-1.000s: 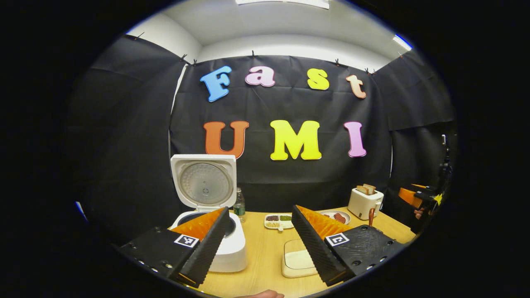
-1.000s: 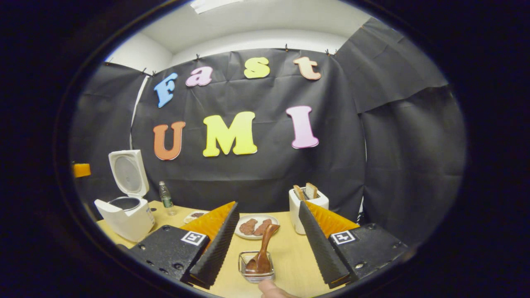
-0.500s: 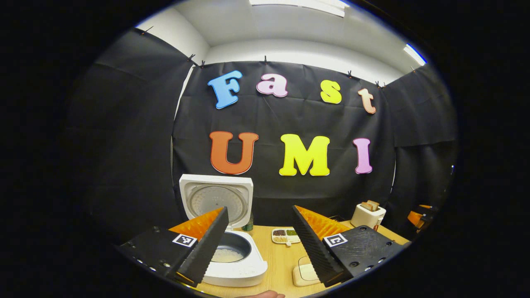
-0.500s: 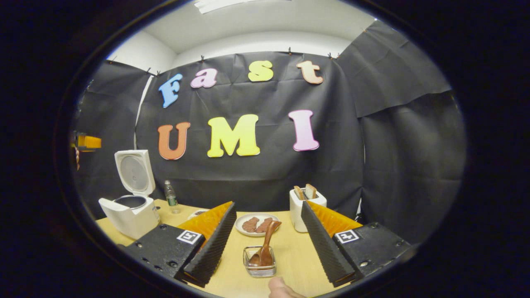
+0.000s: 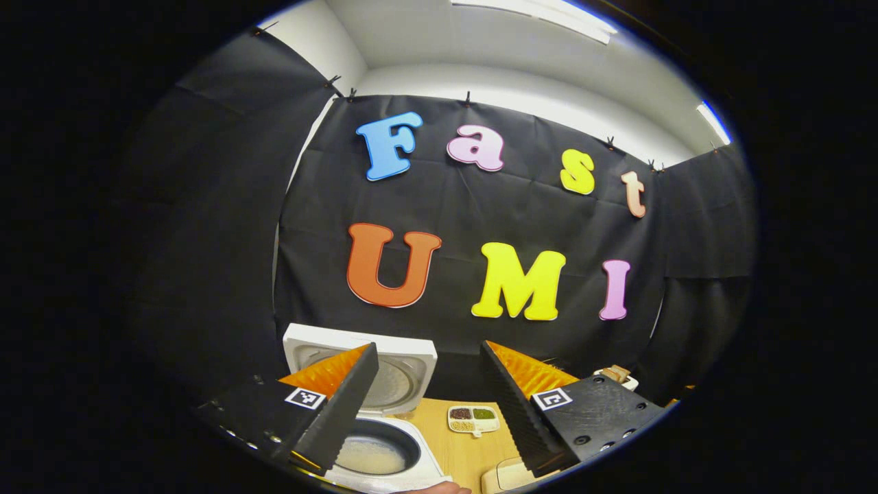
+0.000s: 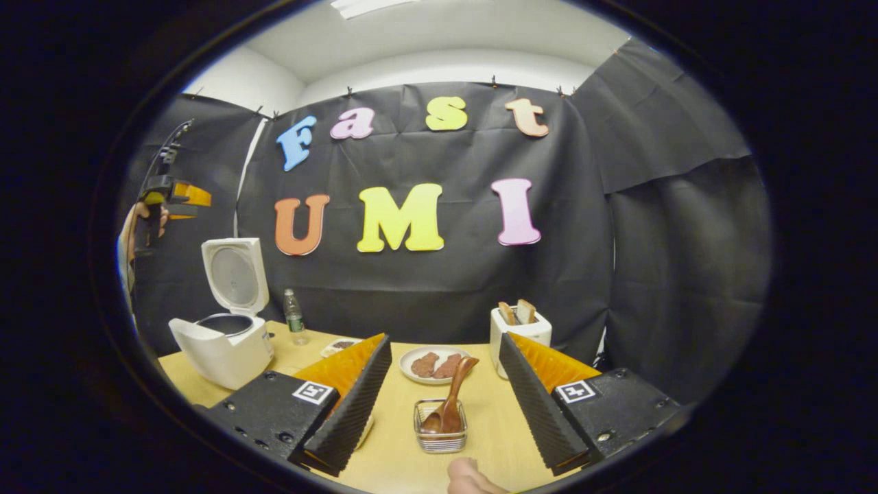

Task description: Close the left gripper, press the button to open the rice cooker; take a wooden spoon from the chopstick holder with the right hand, scoop a spoonful of rice and pour it into the rice cooker, then put the wooden spoon back into the chopstick holder.

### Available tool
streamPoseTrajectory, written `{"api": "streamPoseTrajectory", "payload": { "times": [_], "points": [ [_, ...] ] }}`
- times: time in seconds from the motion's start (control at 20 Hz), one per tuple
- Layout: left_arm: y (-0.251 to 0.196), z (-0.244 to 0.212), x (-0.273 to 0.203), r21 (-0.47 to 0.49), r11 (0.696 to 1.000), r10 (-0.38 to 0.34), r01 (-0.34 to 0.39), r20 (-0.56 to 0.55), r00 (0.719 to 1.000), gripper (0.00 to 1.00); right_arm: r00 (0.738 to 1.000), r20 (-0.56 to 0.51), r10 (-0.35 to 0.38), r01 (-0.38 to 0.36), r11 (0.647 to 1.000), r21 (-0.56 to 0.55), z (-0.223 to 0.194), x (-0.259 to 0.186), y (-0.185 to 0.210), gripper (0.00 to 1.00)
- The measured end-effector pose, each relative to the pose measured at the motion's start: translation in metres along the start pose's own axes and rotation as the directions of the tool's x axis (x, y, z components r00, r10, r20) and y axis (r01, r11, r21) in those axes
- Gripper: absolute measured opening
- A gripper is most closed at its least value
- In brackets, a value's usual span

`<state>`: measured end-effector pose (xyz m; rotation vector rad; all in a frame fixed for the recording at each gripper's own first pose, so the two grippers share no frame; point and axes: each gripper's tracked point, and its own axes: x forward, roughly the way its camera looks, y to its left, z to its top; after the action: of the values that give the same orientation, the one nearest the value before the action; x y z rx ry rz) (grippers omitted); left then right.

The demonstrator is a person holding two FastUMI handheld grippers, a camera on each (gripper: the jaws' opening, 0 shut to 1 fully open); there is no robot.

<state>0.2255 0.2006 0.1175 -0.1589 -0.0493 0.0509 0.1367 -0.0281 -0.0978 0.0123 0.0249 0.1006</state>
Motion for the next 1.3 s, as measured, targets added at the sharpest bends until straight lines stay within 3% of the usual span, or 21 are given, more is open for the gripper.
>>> {"api": "streamPoseTrajectory", "payload": {
  "times": [0.1, 0.25, 0.35, 0.45, 0.65, 0.8, 0.9, 1.1, 1.2, 1.25, 1.3],
  "points": [
    [-0.001, 0.004, 0.024, 0.011, 1.000, -0.029, 0.029, -0.005, 1.000, 0.94, 1.000, 0.002, 0.008, -0.008, 1.000, 0.000, -0.002, 0.002, 0.003, 1.00],
    [0.023, 0.011, 0.056, 0.018, 1.000, -0.002, 0.002, 0.021, 1.000, 0.94, 0.998, 0.051, 0.022, -0.026, 0.997, 0.070, 0.003, 0.000, 0.010, 0.97],
    [0.033, 0.002, 0.078, -0.022, 1.000, -0.005, 0.005, -0.005, 1.000, 0.94, 0.998, 0.065, 0.021, -0.026, 0.996, 0.090, -0.001, 0.001, 0.011, 1.00],
    [0.049, -0.012, 0.095, 0.023, 1.000, 0.017, -0.016, -0.027, 0.999, 0.94, 0.997, 0.067, 0.030, -0.035, 0.996, 0.086, -0.005, 0.004, 0.016, 1.00],
    [0.070, -0.026, 0.131, 0.025, 0.999, 0.027, -0.027, -0.036, 0.999, 0.94, 0.996, 0.061, 0.069, -0.074, 0.995, 0.074, -0.012, 0.008, 0.027, 1.00],
    [0.089, -0.033, 0.155, 0.063, 0.994, 0.089, -0.086, -0.044, 0.995, 0.94, 0.995, 0.064, 0.070, -0.075, 0.994, 0.078, -0.016, 0.013, 0.025, 1.00],
    [0.091, -0.039, 0.165, 0.034, 0.996, 0.085, -0.083, -0.061, 0.995, 0.94, 0.996, 0.063, 0.064, -0.069, 0.994, 0.085, -0.020, 0.016, 0.024, 1.00],
    [0.111, -0.063, 0.172, 0.160, 0.973, 0.187, -0.168, -0.114, 0.976, 0.95, 0.996, 0.068, 0.060, -0.065, 0.995, 0.076, -0.017, 0.014, 0.027, 0.96],
    [0.115, -0.067, 0.170, 0.178, 0.966, 0.212, -0.187, -0.134, 0.968, 0.96, 0.996, 0.091, 0.024, -0.030, 0.997, 0.066, -0.010, 0.011, 0.020, 1.00],
    [0.115, -0.066, 0.168, 0.175, 0.966, 0.217, -0.190, -0.150, 0.965, 0.96, 0.994, 0.105, 0.010, -0.016, 0.998, 0.061, -0.007, 0.009, 0.018, 0.96],
    [0.114, -0.066, 0.166, 0.175, 0.966, 0.218, -0.189, -0.168, 0.961, 0.96, 0.994, 0.108, 0.007, -0.014, 0.998, 0.060, -0.006, 0.005, 0.019, 1.00]
  ]
}}
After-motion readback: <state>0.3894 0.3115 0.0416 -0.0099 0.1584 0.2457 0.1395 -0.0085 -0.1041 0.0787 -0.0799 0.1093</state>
